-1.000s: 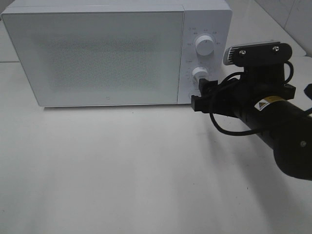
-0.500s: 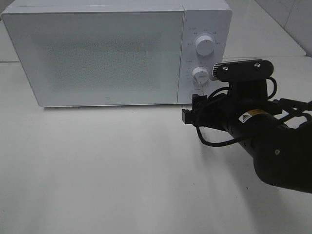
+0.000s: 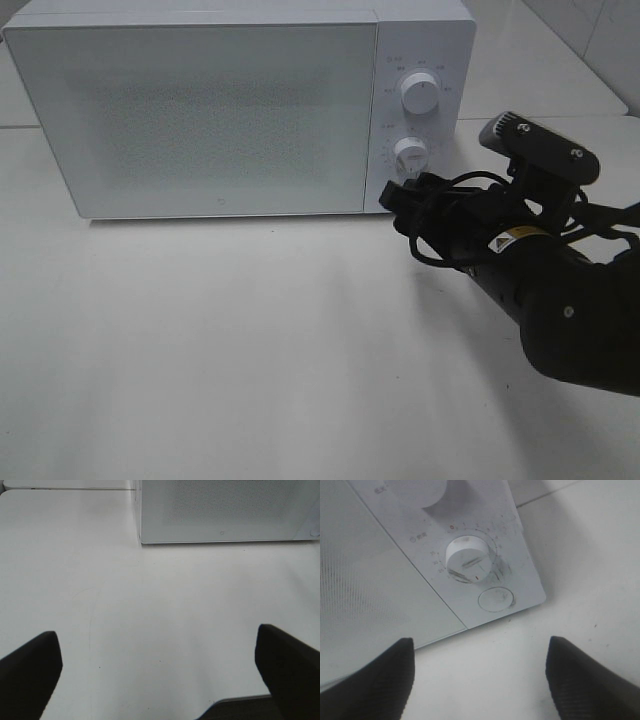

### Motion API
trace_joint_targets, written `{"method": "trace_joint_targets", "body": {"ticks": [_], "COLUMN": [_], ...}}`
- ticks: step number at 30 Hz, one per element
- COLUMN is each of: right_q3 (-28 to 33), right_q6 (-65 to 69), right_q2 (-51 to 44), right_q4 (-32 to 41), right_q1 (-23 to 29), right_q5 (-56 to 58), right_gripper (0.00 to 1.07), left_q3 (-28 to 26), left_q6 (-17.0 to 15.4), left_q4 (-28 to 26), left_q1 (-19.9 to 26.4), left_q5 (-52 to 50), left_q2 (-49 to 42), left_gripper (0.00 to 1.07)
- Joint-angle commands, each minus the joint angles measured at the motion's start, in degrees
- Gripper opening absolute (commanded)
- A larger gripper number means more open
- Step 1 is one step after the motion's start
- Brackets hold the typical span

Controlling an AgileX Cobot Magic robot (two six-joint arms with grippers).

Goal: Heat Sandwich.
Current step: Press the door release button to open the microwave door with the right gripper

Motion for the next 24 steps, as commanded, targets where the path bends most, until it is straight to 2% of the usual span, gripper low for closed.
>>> {"method": "trace_joint_targets", "body": {"ticks": [1,5,8,9,13,14,16,18,20,24], "right_q3": [-0.46,-0.46,-0.46,-0.46,-0.46,-0.46,-0.46,-0.46,-0.46,-0.46], "right_q6": [20.74,32.54,45.84,45.84,58.96,58.96,63.66,64.69,65.26,65.26], "right_q2": [-0.11,-0.06,0.52,0.52,2.58,2.58,4.3,4.41,4.53,4.58], "right_q4": [-0.11,-0.11,0.0,0.0,0.46,0.46,0.06,-0.11,-0.29,-0.29], "right_q1": [0.29,0.29,0.29,0.29,0.29,0.29,0.29,0.29,0.29,0.23], "right_q5": [0.23,0.34,0.29,0.29,-0.74,-0.74,0.06,0.4,0.4,-0.06], "right_gripper": [0.6,0.54,0.45,0.45,0.27,0.27,0.17,0.13,0.01,0.0], "left_q3": [0.06,0.06,0.06,0.06,0.06,0.06,0.06,0.06,0.06,0.06], "left_q6": [-0.17,-0.17,-0.17,-0.17,-0.17,-0.17,-0.17,-0.17,-0.17,-0.17], "left_q4": [-0.17,-0.17,-0.17,-0.17,-0.17,-0.17,-0.17,-0.17,-0.17,-0.17], "left_q1": [0.23,0.23,0.23,0.23,0.23,0.23,0.23,0.23,0.23,0.23], "left_q5": [-0.34,-0.34,-0.34,-0.34,-0.34,-0.34,-0.34,-0.34,-0.34,-0.34], "left_q2": [-0.97,-0.97,-0.97,-0.97,-0.97,-0.97,-0.97,-0.97,-0.97,-0.97], "left_gripper": [0.98,0.98,0.98,0.98,0.98,0.98,0.98,0.98,0.98,0.98]}}
